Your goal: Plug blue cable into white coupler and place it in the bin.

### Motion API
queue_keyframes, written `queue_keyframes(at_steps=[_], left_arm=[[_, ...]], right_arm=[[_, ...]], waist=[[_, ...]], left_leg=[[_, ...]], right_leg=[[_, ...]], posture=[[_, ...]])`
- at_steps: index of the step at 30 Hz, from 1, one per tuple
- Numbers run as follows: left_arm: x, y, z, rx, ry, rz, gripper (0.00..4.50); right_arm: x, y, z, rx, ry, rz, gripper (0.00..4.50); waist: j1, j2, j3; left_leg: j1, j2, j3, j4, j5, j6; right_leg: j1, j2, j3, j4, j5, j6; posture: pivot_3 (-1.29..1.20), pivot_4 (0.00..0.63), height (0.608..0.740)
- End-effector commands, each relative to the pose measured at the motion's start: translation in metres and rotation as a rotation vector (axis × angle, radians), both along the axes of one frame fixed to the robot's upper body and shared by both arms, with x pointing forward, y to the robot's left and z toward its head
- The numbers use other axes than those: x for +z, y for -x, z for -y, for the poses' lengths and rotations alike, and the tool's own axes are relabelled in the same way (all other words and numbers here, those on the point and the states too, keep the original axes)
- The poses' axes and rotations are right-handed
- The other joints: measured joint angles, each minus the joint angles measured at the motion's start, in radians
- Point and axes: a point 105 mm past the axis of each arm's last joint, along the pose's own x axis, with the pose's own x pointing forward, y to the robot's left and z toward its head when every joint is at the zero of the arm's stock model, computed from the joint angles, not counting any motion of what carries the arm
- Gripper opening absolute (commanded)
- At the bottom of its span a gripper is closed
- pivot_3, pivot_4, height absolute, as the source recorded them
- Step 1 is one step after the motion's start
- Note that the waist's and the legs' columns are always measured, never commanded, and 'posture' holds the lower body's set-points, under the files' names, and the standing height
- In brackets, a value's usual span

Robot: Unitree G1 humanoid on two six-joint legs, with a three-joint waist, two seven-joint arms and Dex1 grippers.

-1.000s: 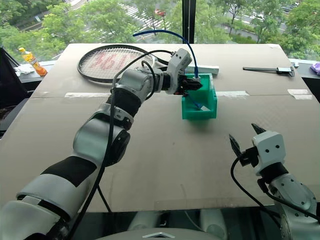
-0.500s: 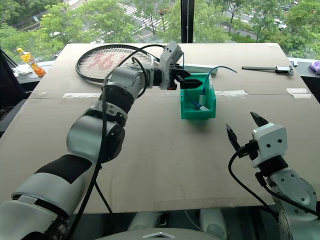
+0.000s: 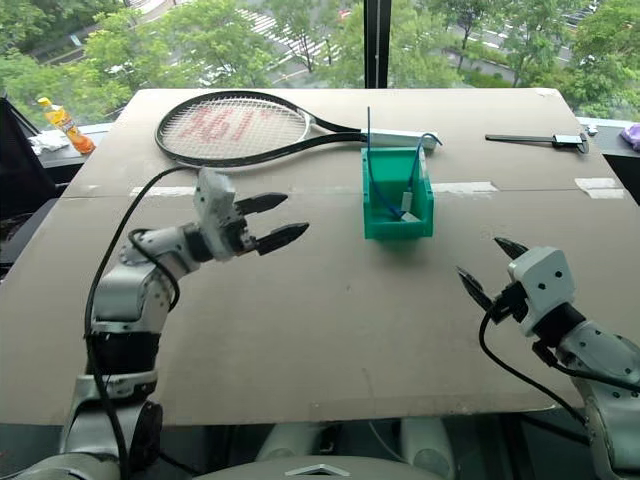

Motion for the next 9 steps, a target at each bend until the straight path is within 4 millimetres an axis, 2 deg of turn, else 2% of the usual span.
queue_keyframes(at_steps=[1,5,9], left_arm=[[0.016,0.017,-0.012,0.017,-0.004,0.075,4.41],[0.001,0.055,-0.047,0.107,-0.08,0.015,4.41],[-0.003,0.07,-0.059,0.158,-0.084,-0.01,4.41]], right_arm=[[0.007,0.004,0.012,0.011,0.016,0.032,3.7],[-0.003,0.017,0.033,0.014,0.058,-0.036,3.7],[-0.005,0.021,0.044,0.038,0.095,-0.056,3.7]], waist=[[0.006,0.0,0.0],[0.005,0.0,0.0],[0.004,0.001,0.001]], left_leg=[[0.0,0.0,-0.001,0.0,0.0,0.0],[0.004,0.001,-0.002,0.0,0.0,0.0],[0.006,0.002,0.001,-0.001,0.0,0.0]], right_leg=[[0.0,0.0,-0.001,0.0,0.0,0.0],[0.004,-0.003,-0.001,0.0,0.0,0.0],[0.005,-0.006,-0.001,0.0,-0.003,0.003]], posture=[[0.0,0.15,0.74],[0.0,0.15,0.74],[0.0,0.15,0.74]])
